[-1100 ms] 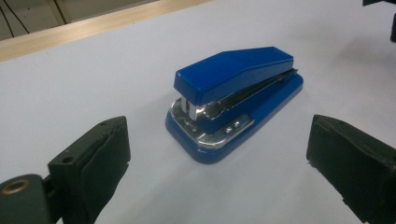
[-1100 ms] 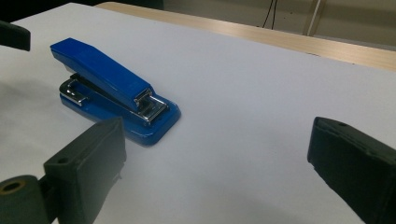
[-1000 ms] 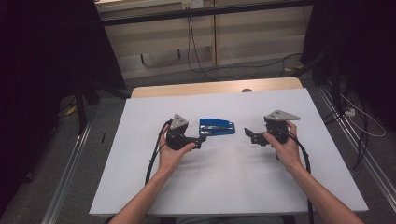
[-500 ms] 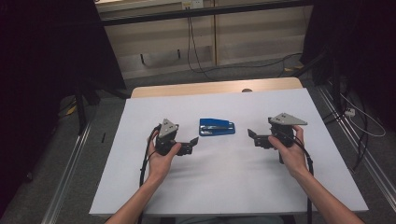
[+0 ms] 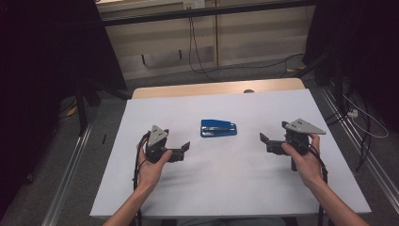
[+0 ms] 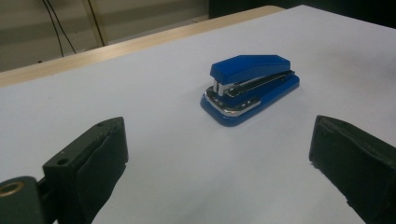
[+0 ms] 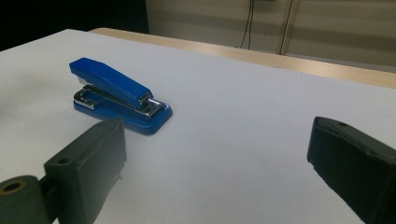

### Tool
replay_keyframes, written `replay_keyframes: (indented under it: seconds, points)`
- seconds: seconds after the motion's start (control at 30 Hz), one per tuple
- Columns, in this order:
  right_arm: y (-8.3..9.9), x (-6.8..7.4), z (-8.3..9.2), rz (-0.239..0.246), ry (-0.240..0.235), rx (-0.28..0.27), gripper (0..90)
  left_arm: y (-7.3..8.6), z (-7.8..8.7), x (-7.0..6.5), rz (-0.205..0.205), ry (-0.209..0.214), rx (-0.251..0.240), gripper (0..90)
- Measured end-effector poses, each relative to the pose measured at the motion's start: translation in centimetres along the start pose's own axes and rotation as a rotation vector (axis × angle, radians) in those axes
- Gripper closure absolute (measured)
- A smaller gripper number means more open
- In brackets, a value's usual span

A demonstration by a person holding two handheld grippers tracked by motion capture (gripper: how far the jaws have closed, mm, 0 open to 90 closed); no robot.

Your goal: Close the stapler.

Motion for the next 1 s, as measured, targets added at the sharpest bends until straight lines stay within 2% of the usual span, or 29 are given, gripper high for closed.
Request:
replay_keyframes:
  seconds: [0.1, 0.23, 0.37, 0.6, 0.67, 0.7, 0.77, 0.8, 1.0]
  points:
    - [0.4, -0.1, 0.7, 0.005, 0.009, 0.003, 3.5, 0.3, 0.7, -0.1, -0.007, -0.013, -0.005, 4.6]
    - [0.9, -0.6, 1.5, -0.006, 0.021, -0.002, 3.6, 0.7, 1.6, -0.1, 0.023, -0.009, -0.024, 4.6]
    - [1.3, -0.9, 2.4, -0.013, 0.030, -0.008, 4.7, 1.0, 2.2, -0.3, 0.034, -0.012, -0.021, 4.6]
    - [1.9, -1.1, 3.6, -0.027, 0.043, -0.018, 4.7, 1.7, 3.6, -0.8, 0.019, -0.029, -0.025, 4.6]
    - [2.2, -1.2, 3.8, -0.036, 0.056, 0.000, 4.3, 2.0, 4.1, -0.8, 0.005, -0.061, -0.016, 4.6]
    - [2.3, -1.2, 3.9, -0.039, 0.058, 0.006, 4.3, 2.1, 4.4, -0.9, 0.016, -0.067, -0.017, 4.6]
    - [2.5, -1.2, 4.1, -0.033, 0.059, 0.001, 4.3, 2.4, 4.9, -1.1, 0.030, -0.052, -0.025, 4.6]
    - [2.5, -1.2, 4.3, -0.027, 0.061, 0.002, 4.3, 2.5, 5.3, -1.1, 0.022, -0.056, -0.018, 4.6]
    - [2.8, -1.2, 5.1, -0.027, 0.070, -0.008, 4.6, 3.5, 6.4, -0.9, 0.048, -0.066, -0.018, 4.6]
Point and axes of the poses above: each handheld gripper's, and its own axes: z roughly backward along the jaws, y roughly out of its underside, x roughly to its left, the point moved 2 cm from there along -z, roughly forward along the jaws, and after that the axes turned 8 degrees about y, right-handed, at the moved point
